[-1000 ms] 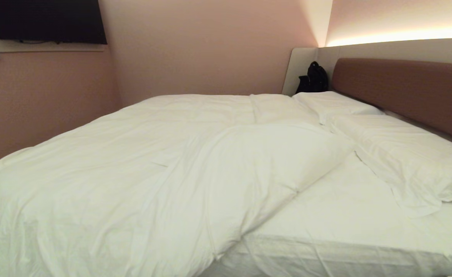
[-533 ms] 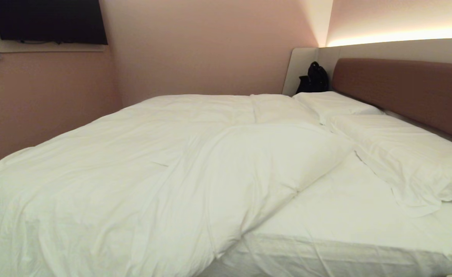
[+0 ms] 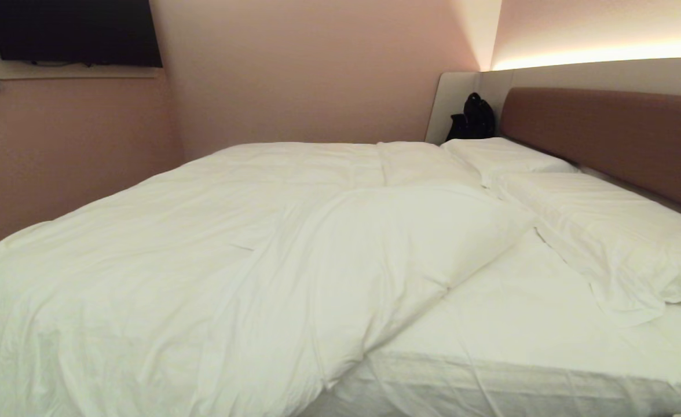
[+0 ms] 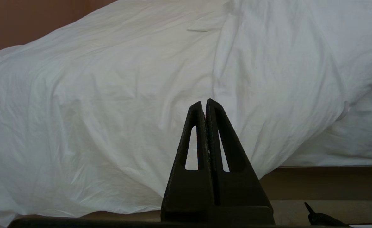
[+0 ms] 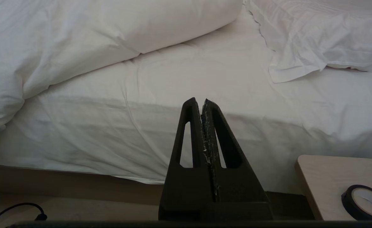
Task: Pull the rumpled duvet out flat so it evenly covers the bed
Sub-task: Hold the folded corner of the quilt
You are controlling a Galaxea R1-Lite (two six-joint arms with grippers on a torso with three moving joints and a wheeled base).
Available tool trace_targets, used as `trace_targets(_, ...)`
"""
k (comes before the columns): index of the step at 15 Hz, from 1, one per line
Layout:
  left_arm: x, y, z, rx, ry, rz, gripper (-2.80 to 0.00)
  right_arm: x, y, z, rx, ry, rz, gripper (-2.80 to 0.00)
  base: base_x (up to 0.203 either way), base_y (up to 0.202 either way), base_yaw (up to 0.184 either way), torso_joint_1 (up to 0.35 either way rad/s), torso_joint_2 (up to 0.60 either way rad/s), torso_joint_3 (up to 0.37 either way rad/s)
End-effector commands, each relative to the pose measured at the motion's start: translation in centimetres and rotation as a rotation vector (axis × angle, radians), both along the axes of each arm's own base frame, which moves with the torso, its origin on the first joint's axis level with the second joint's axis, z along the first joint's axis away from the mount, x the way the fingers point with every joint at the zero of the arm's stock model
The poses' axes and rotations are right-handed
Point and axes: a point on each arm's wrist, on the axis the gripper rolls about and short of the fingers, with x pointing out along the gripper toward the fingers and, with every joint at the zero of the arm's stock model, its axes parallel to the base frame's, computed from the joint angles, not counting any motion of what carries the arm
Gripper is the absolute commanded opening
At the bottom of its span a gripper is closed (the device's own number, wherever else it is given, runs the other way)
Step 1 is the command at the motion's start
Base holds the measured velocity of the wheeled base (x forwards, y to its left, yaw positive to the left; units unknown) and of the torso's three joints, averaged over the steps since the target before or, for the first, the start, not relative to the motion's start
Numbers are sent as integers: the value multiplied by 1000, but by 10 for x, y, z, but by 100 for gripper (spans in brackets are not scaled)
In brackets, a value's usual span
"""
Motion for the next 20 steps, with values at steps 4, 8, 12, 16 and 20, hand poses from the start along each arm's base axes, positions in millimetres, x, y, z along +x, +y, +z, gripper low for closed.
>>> trace_targets(4,0,0,0,1,0,0,-280,-16,1,44,-13,-27,65,-280,0,0,0,0,0,0)
trace_targets(8,0,0,0,1,0,0,-280,-4,4,123,36,4,187,-280,0,0,0,0,0,0)
trace_targets(12,0,0,0,1,0,2,-280,51,7,179,71,37,295,-280,0,0,0,0,0,0)
trace_targets(16,0,0,0,0,0,0,-280,121,9,209,106,79,394,-280,0,0,0,0,0,0)
trace_targets(20,0,0,0,1,0,0,-280,238,11,204,156,219,437,-280,0,0,0,0,0,0)
